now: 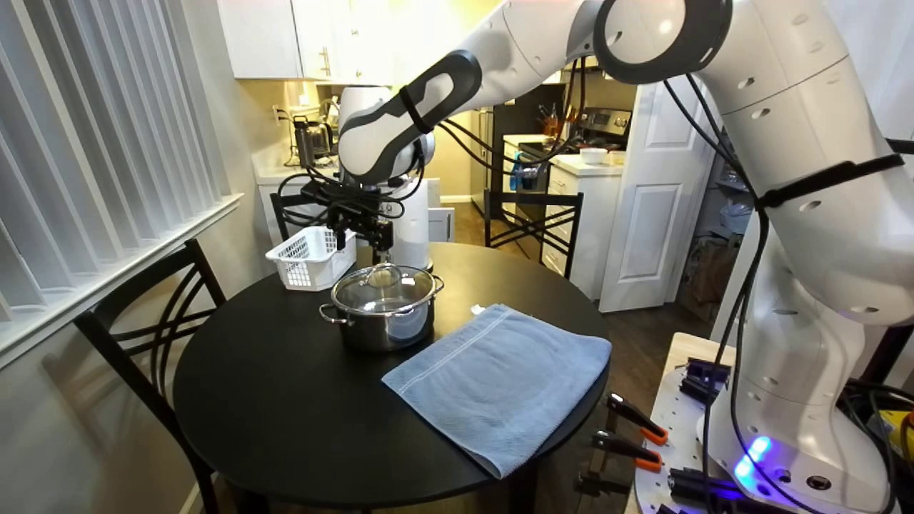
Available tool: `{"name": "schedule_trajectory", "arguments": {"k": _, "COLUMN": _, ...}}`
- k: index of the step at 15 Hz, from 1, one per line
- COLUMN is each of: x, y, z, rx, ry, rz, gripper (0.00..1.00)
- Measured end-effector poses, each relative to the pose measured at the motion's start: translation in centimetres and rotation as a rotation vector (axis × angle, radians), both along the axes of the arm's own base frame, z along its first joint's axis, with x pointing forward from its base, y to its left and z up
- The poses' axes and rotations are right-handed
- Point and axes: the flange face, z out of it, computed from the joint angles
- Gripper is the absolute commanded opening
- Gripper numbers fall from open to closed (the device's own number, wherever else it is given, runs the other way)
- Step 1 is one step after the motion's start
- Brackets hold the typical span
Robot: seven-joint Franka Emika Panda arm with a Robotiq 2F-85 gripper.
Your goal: Remove the lid from the top of the silver pot
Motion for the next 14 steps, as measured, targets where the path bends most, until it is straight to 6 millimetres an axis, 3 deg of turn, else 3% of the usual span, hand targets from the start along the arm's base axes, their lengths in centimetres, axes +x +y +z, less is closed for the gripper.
{"name": "schedule_trajectory", "arguments": {"k": 8, "x": 4.9, "y": -5.0, "z": -1.0, "rx": 0.005, "ry": -0.032, "rz": -0.431, "gripper": 1.00}}
{"name": "schedule_trajectory", "arguments": {"k": 14, "x": 5.5, "y": -5.0, "z": -2.3, "rx": 0.002, "ry": 0.028, "rz": -0.766, "gripper": 1.00}}
